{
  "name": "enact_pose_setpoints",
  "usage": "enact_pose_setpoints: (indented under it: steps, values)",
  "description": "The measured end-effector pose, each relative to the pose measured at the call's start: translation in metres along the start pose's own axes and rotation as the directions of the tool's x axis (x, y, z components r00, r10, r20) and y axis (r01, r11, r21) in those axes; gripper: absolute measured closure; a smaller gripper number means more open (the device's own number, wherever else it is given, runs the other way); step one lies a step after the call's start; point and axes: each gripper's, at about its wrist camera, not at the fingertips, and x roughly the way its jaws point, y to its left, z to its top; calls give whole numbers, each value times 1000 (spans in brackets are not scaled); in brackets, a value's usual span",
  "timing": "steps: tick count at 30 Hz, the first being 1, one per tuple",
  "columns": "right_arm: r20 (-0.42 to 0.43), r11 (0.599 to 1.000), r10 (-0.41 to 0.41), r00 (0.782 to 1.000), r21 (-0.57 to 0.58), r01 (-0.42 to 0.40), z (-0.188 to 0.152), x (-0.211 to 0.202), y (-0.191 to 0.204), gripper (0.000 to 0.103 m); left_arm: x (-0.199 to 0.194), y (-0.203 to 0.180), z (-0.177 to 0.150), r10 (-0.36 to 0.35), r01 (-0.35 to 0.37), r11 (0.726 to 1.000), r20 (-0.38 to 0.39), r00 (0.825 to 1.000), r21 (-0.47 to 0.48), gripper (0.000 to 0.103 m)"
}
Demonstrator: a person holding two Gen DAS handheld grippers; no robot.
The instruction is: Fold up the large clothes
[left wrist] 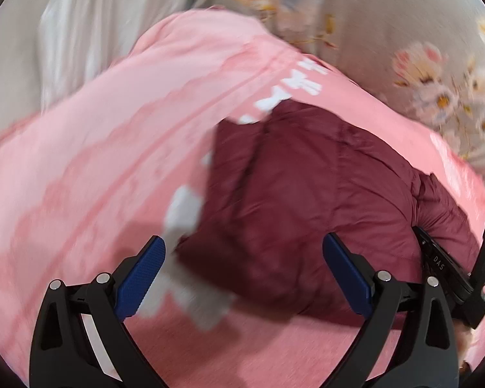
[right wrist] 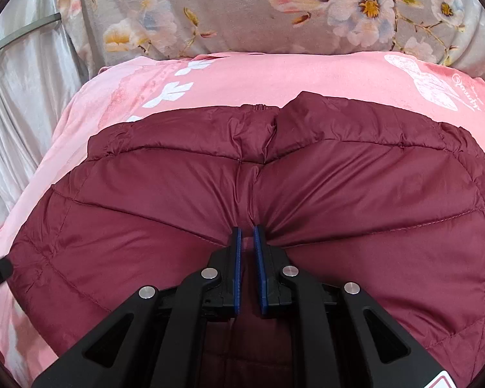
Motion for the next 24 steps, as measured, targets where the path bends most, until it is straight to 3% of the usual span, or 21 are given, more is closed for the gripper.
enact_pose_setpoints:
  steps: [3, 6, 7, 13, 16, 18, 20, 21, 24]
  values:
    - [-1, 1000, -11, 1000, -11, 11, 0, 1, 2, 91, 12, 15, -7, -16, 13, 998, -49, 999, -59, 8]
    - [3, 1000, -19, 1000, -18, 19, 0, 0, 4, 91, 27, 18, -10, -109, 97, 987, -85, 990, -130, 7]
    - [6, 999, -29, 1000, -22, 30, -1, -4, 5, 92, 29, 18, -10, -109, 97, 986, -86, 990, -139, 6]
    - [1, 998, -13, 1000, -61, 13, -30, -50, 19, 92, 38, 1, 0, -150, 136, 981, -98, 984, -138, 7]
    - [-39, 999, 21, 999, -31, -22, -45, -64, 16, 92, 41, -10, 1, -161, 146, 980, -114, 980, -135, 13]
    - [-59, 999, 52, 997, 5, -51, -51, -68, 13, 92, 39, -17, 1, -189, 173, 977, -126, 974, -127, 36]
    - [-71, 997, 73, 995, 34, -71, -56, -71, 9, 92, 33, -25, 1, -215, 202, 974, -136, 967, -107, 53]
    - [-73, 997, 77, 994, 38, -74, -59, -72, 9, 92, 26, -33, 2, -212, 204, 976, -129, 969, -75, 68]
    - [-80, 997, 68, 994, 32, -66, -63, -70, 11, 92, 2, -52, 9, -228, 229, 973, -92, 969, 3, 85]
